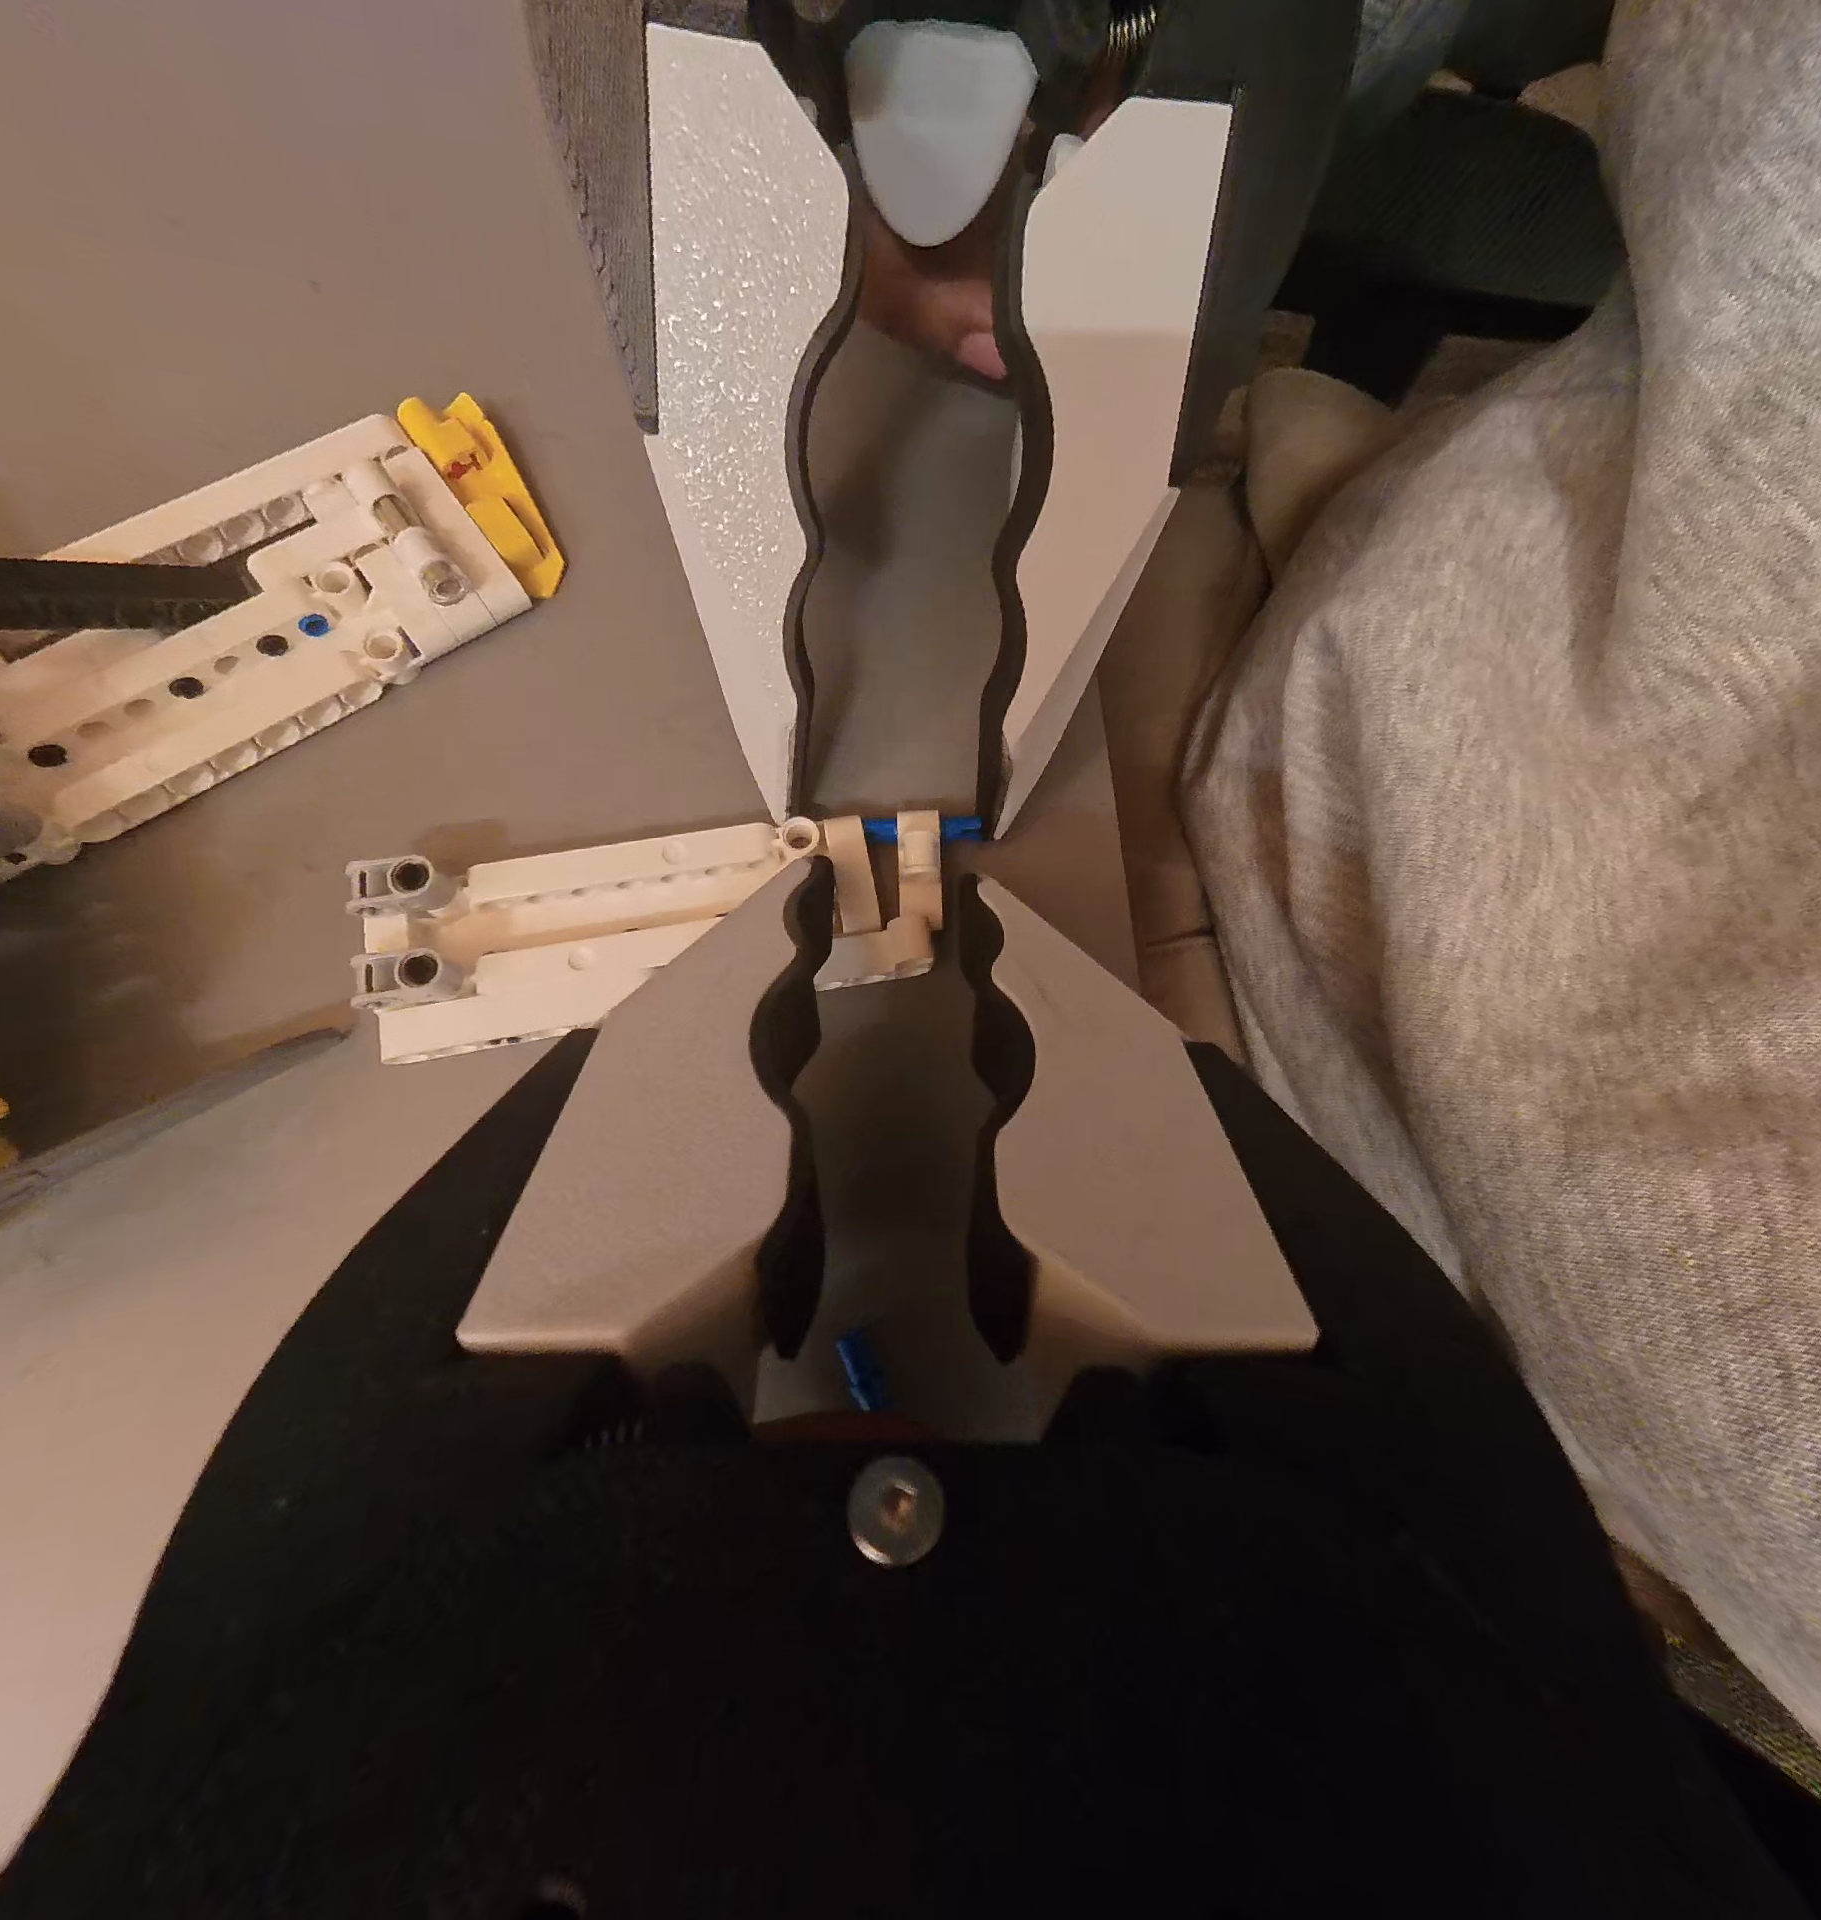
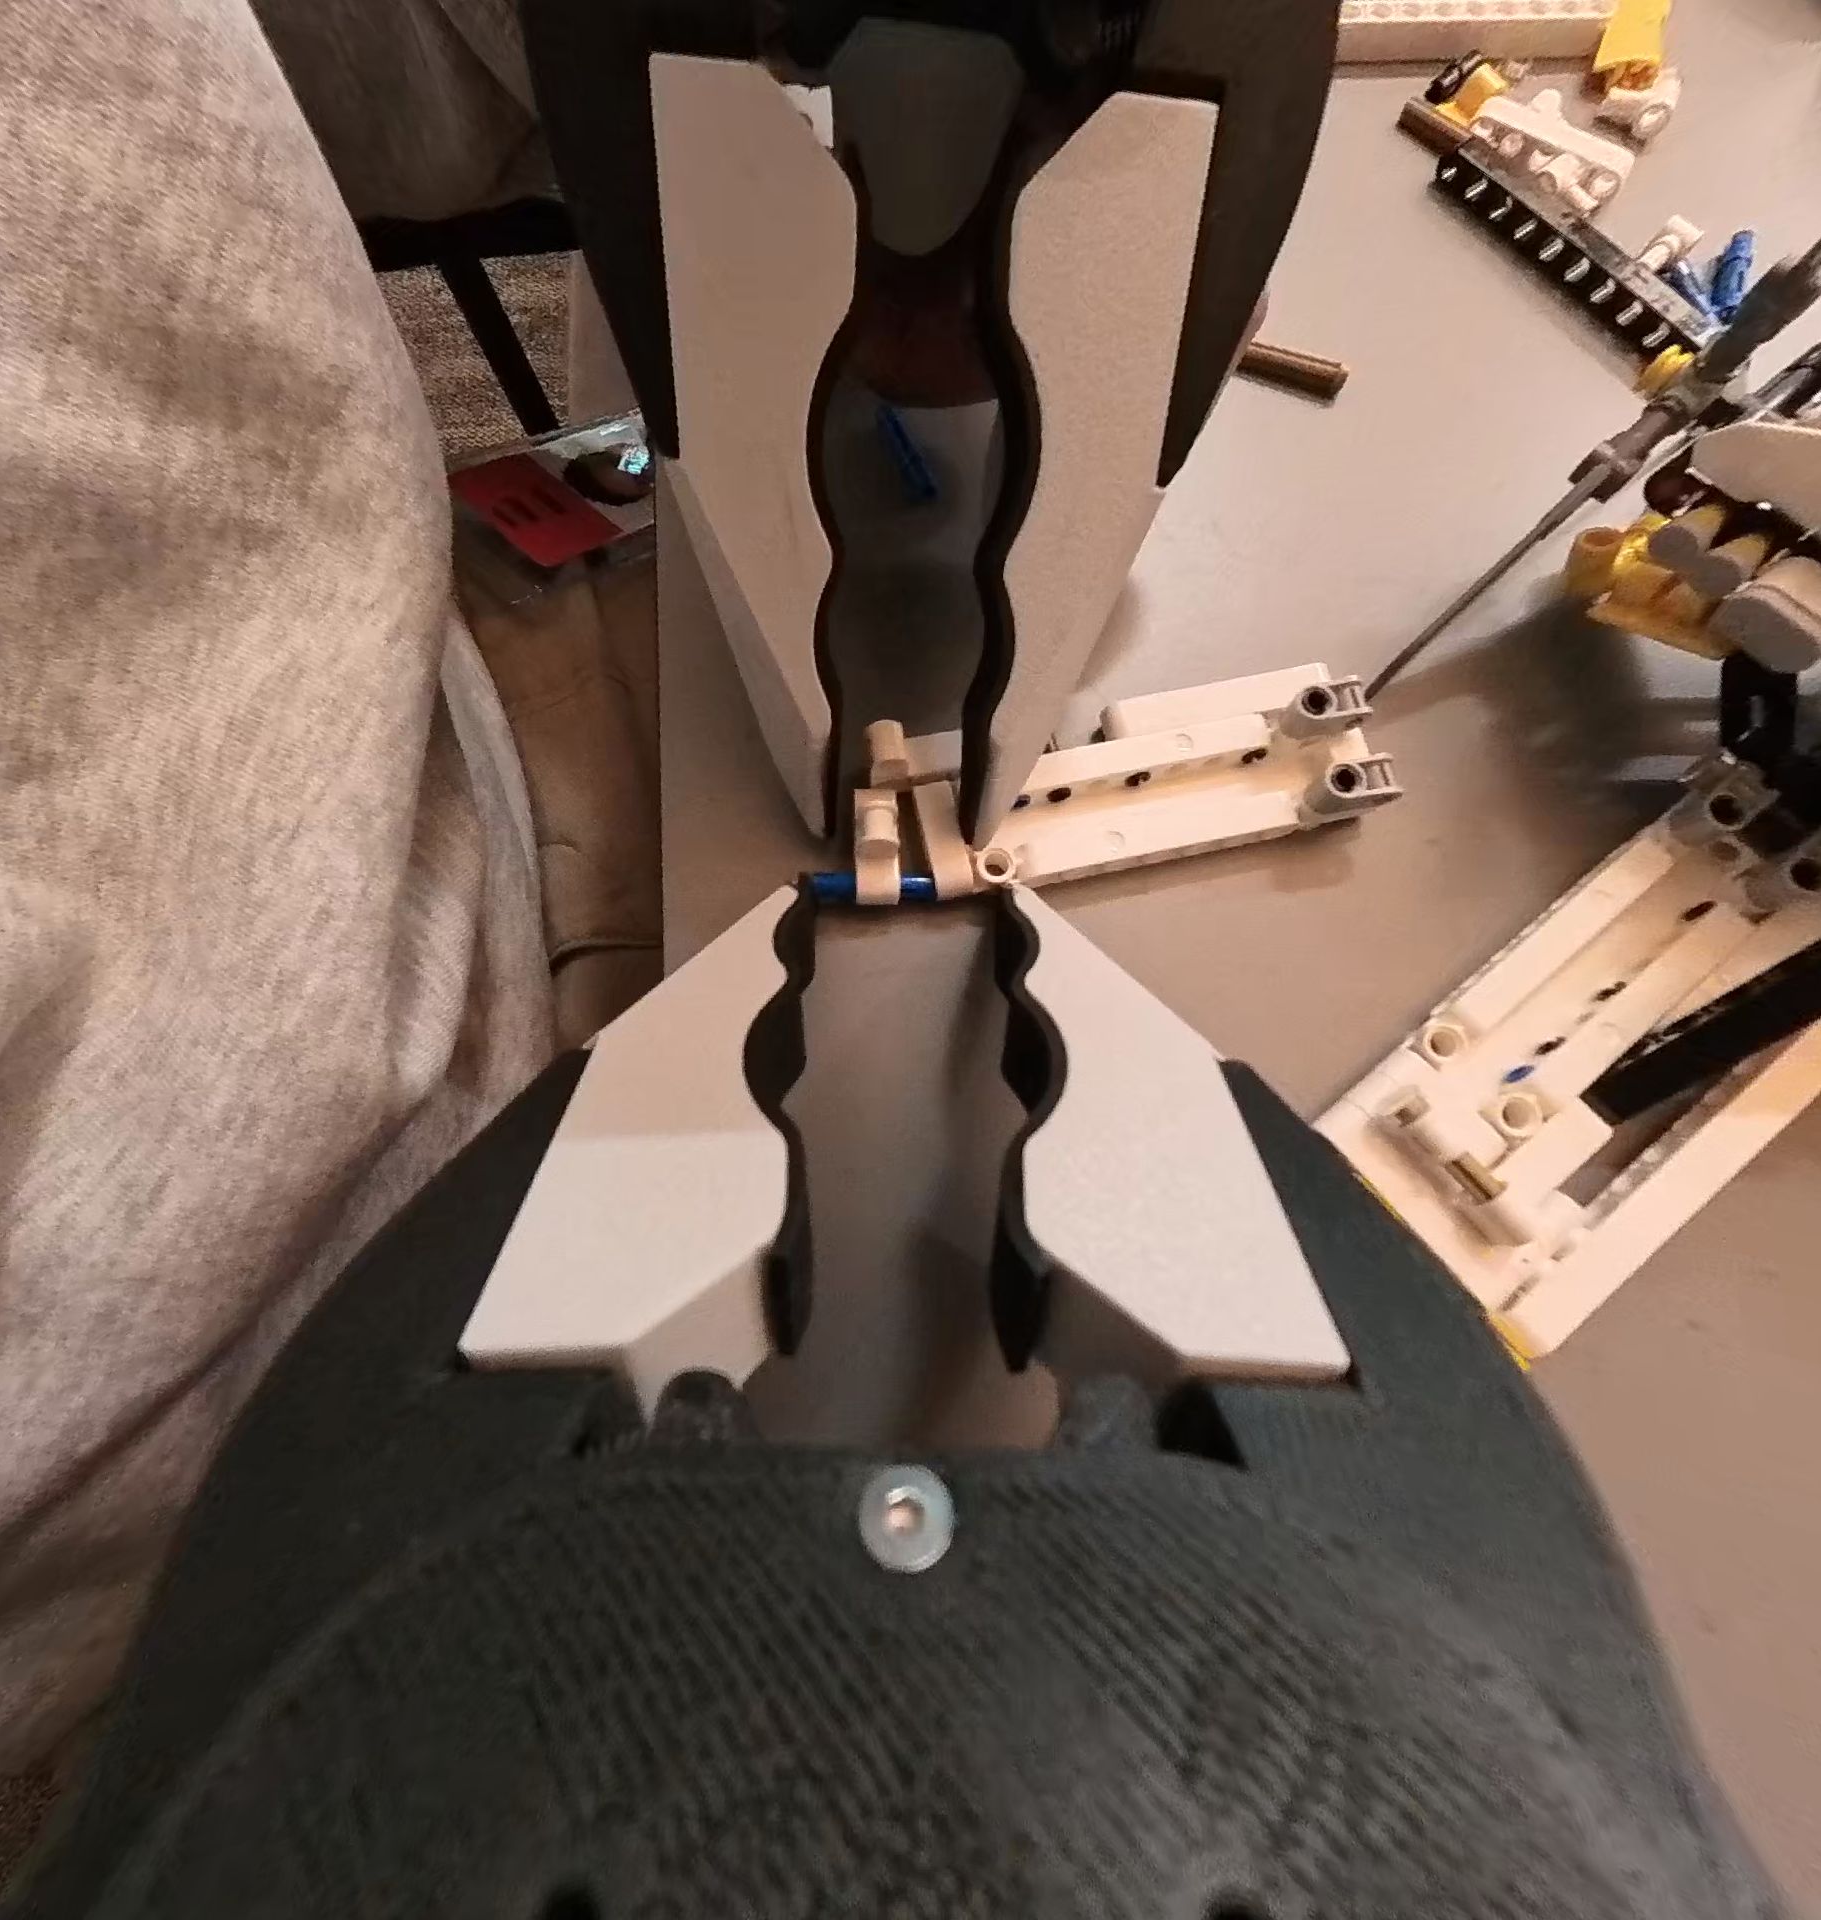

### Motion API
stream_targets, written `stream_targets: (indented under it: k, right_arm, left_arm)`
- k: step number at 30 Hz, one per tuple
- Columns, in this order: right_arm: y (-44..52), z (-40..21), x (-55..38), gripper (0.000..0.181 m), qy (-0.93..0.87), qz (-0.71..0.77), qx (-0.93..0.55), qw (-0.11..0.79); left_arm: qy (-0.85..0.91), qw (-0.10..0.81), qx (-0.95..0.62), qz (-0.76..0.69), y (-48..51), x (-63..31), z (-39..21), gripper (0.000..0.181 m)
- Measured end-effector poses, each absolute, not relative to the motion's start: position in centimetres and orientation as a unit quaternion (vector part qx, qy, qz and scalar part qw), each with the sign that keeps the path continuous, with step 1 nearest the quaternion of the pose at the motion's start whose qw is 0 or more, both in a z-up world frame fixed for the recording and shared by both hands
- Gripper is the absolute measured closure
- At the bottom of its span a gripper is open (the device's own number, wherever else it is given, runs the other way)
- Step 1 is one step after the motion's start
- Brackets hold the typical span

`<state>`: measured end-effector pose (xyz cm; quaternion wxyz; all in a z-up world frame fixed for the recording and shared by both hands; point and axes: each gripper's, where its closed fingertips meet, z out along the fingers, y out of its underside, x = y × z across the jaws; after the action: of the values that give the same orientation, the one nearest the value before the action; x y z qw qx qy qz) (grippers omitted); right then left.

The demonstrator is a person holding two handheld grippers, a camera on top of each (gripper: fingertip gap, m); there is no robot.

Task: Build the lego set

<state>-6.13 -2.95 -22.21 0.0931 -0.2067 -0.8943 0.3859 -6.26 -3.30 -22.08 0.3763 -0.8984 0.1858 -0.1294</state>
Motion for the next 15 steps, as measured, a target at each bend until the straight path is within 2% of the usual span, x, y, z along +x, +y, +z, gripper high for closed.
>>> stream_targets:
  k: [4, 8, 15]
  right_arm:
    - [-2.8, -21.8, -5.7, 0.148, -0.893, 0.385, -0.212, 0.097]
    - [-2.4, -21.4, -5.8, 0.136, -0.892, 0.38, -0.212, 0.125]
    - [-3.1, -21.0, -5.2, 0.148, -0.9, 0.372, -0.153, 0.169]
  left_arm:
    - [0.186, 0.377, -0.899, -0.121, -3.2, -6.4, -22.1, 0.158]
    - [0.184, 0.377, -0.899, -0.125, -3.2, -6.4, -22.1, 0.158]
    - [0.182, 0.378, -0.899, -0.125, -3.2, -6.5, -22.1, 0.158]
